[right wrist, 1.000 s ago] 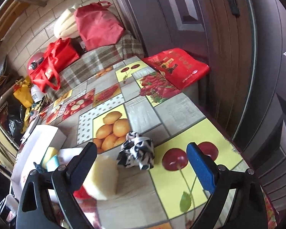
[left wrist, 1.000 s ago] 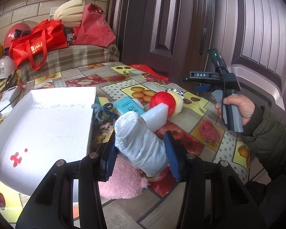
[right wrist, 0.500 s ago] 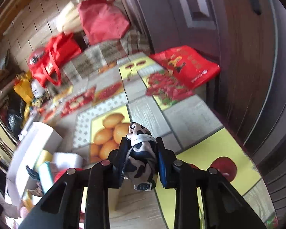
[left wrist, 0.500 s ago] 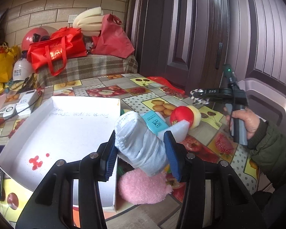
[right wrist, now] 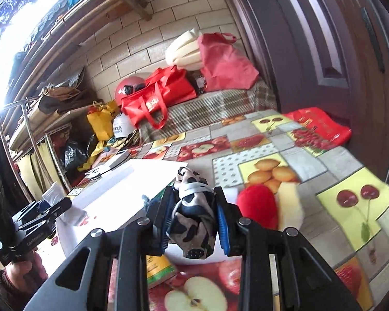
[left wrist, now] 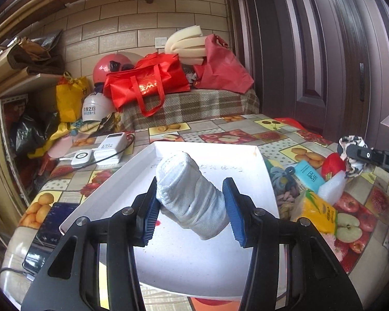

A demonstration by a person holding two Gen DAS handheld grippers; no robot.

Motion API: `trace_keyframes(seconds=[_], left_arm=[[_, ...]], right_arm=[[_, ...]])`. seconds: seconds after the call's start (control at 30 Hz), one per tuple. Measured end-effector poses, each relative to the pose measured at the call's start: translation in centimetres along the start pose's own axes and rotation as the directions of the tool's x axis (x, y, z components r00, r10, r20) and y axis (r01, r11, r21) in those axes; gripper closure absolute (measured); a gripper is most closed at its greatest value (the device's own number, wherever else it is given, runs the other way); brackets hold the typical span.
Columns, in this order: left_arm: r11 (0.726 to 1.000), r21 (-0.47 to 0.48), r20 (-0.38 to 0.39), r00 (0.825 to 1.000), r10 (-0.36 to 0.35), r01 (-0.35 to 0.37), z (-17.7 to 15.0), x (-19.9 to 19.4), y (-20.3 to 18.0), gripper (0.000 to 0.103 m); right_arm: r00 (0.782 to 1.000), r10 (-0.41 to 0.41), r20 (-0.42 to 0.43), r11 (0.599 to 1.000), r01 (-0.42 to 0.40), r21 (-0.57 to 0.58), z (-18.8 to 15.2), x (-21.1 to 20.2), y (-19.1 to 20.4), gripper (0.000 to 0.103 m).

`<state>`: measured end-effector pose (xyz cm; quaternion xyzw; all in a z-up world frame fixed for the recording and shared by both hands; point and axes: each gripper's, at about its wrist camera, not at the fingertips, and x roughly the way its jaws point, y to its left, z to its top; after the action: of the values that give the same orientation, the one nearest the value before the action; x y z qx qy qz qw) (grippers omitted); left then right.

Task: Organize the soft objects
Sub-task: 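Carry the sock and cow-print cloth into the white tray and open both grippers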

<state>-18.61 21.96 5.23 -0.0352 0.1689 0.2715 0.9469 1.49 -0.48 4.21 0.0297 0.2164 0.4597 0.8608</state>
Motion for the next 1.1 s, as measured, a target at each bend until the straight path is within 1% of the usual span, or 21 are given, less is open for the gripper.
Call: trace_keyframes(seconds=[0.13,0.2,0.27,0.4,0.5,0.6,0.67,0.77,0.93,1.07,1.1], left_arm=[[0.997,-0.078,-0.022,1.000,0.013,-0.014,-0.1,1.0,2.2,0.056],[0.996,-0.089,-0.020,1.000,0.023,-0.025,-0.1,1.3,2.6,0.056],[0.995,-0.092,-0.014,0.999,0.031,-0.032,0.1,1.6,2.9,0.056],[0.995,-0.090,-0.016,0.999,0.034,-0.035,0.6,2.5,3.2,0.056],[0.996,-0.093,-0.029,1.000,0.013,-0.016,1.4,3.6,3.4,0.056],[0.990,-0.138,-0.049,0.998,-0.034,0.027,2.2,4.7,3.9,0.056],[0.985,-0.167,-0.054,0.997,-0.050,0.040,2.5,5.2,4.3,0.056],[0.981,-0.190,-0.066,0.997,-0.049,0.035,2.4,5.4,5.0,0.056],[0.970,-0.239,-0.081,0.995,-0.064,0.043,2.1,5.6,5.9,0.056],[0.973,-0.226,-0.086,0.994,-0.070,0.049,1.8,5.8,5.4,0.055],[0.973,-0.226,-0.084,0.994,-0.070,0.049,1.7,5.8,5.3,0.053]], right_arm=[[0.993,0.074,-0.089,0.997,-0.075,-0.012,-1.7,1.6,2.6,0.072],[0.991,0.106,-0.081,0.994,-0.108,-0.026,-2.1,1.5,4.1,0.072],[0.989,0.126,-0.081,0.989,-0.132,-0.067,-2.3,1.5,5.6,0.072],[0.978,0.177,-0.110,0.977,-0.189,-0.102,-2.6,2.3,8.0,0.072],[0.970,0.210,-0.122,0.969,-0.224,-0.108,-2.0,3.0,9.6,0.072],[0.963,0.241,-0.118,0.963,-0.252,-0.096,-0.4,3.9,11.2,0.072],[0.962,0.242,-0.127,0.964,-0.254,-0.085,0.6,4.9,12.0,0.072],[0.957,0.236,-0.169,0.969,-0.246,-0.040,1.4,7.1,12.5,0.072],[0.951,0.189,-0.243,0.980,-0.199,-0.017,0.8,10.2,13.1,0.072],[0.952,0.157,-0.262,0.985,-0.169,-0.025,0.1,11.0,13.2,0.072],[0.954,0.147,-0.262,0.987,-0.159,-0.026,0.1,11.1,13.2,0.072]])
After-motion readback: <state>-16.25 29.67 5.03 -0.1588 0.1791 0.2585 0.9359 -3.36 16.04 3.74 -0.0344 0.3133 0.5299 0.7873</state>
